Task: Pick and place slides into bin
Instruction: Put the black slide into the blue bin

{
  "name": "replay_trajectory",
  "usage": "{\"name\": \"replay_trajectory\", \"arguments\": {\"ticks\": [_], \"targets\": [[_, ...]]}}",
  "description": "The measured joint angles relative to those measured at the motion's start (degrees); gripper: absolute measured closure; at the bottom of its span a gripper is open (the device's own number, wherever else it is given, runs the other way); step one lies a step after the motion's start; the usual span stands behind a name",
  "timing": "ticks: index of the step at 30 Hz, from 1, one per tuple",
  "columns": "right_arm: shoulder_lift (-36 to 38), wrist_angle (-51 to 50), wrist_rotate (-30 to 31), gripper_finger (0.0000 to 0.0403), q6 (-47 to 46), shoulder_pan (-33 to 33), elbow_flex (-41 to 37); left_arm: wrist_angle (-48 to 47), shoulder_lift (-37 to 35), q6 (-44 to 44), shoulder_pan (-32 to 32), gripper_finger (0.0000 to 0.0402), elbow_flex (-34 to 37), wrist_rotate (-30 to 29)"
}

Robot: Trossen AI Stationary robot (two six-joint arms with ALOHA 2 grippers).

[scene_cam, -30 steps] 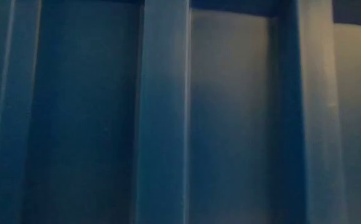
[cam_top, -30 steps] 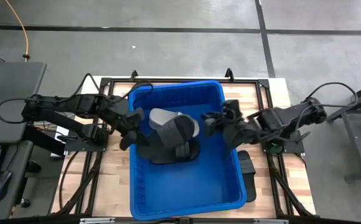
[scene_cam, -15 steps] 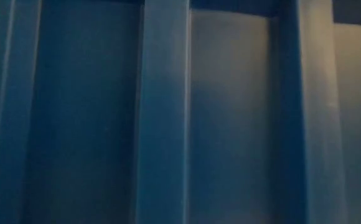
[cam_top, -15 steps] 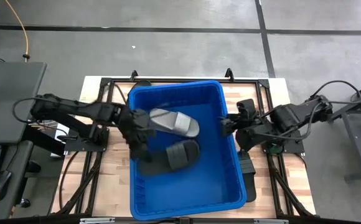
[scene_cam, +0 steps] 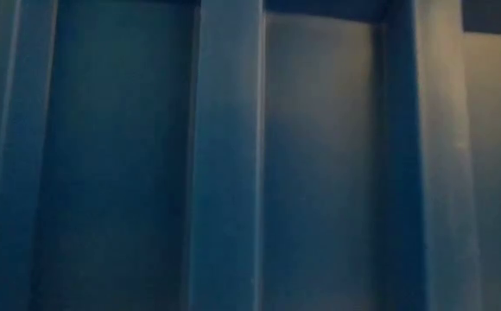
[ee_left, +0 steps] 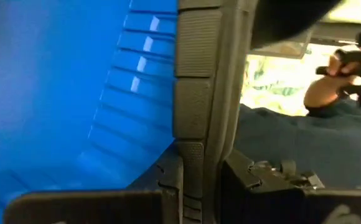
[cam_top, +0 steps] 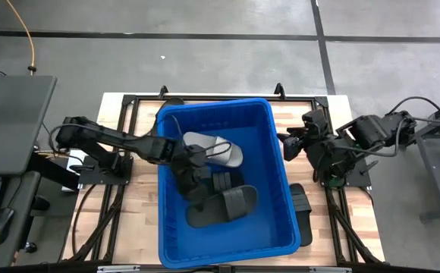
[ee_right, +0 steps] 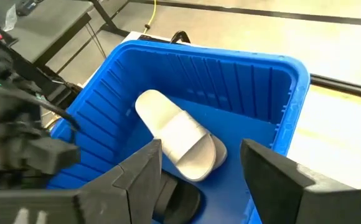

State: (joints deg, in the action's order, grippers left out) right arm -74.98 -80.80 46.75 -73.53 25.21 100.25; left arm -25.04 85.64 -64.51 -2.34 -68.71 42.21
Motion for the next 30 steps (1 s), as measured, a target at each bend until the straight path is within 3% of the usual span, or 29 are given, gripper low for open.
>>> {"name": "replay_trajectory", "arguments": {"ticks": [8, 13, 24, 30], "targets": [[0.5, -0.41, -2.29, 0.0196, 3.2, 0.0, 0.0, -9.94, 6.72, 0.89, -0.23, 0.0359, 0.19, -0.43], [0.34, -0.89, -2.85, 0.0196, 4.98, 0.02, -0.02, -7.36, 10.79, 0.46, -0.82, 0.0359, 0.04, 4.42], [0.39, -5.72, -3.54, 0.0196, 5.23, 0.0, -0.02, -1.96, 16.58, -2.75, -0.68, 0.0359, 0.08, 4.39], [0.41, -6.7, -3.13, 0.0196, 5.48, 0.02, -0.02, -3.77, 20.36, -3.42, -1.07, 0.0359, 0.18, 4.67]]}}
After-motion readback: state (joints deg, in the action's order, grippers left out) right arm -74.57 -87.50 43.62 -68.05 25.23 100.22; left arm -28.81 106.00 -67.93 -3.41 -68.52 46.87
